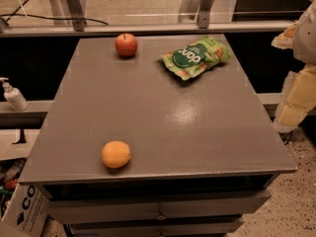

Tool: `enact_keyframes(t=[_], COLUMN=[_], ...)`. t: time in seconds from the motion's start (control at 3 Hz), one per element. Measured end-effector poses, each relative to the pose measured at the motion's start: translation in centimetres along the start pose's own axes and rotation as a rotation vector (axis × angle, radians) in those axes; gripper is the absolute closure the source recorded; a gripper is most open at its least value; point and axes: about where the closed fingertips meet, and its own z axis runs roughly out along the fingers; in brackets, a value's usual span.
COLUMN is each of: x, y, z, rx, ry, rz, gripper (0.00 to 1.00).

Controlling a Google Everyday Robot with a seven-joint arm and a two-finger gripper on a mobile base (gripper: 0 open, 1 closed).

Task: Pick green rice chip bag

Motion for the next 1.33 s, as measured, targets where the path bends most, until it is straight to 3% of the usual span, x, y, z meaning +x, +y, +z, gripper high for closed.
enact_keyframes(t=[0.67,1.33], x=[0.0,-2.0], y=[-0.1,-5.5], z=[0.1,3.2], rx=[0.003,0.099], ry=[-0.004,-0.205], rz=[0.000,0.014], gripper=[0.00,0.00])
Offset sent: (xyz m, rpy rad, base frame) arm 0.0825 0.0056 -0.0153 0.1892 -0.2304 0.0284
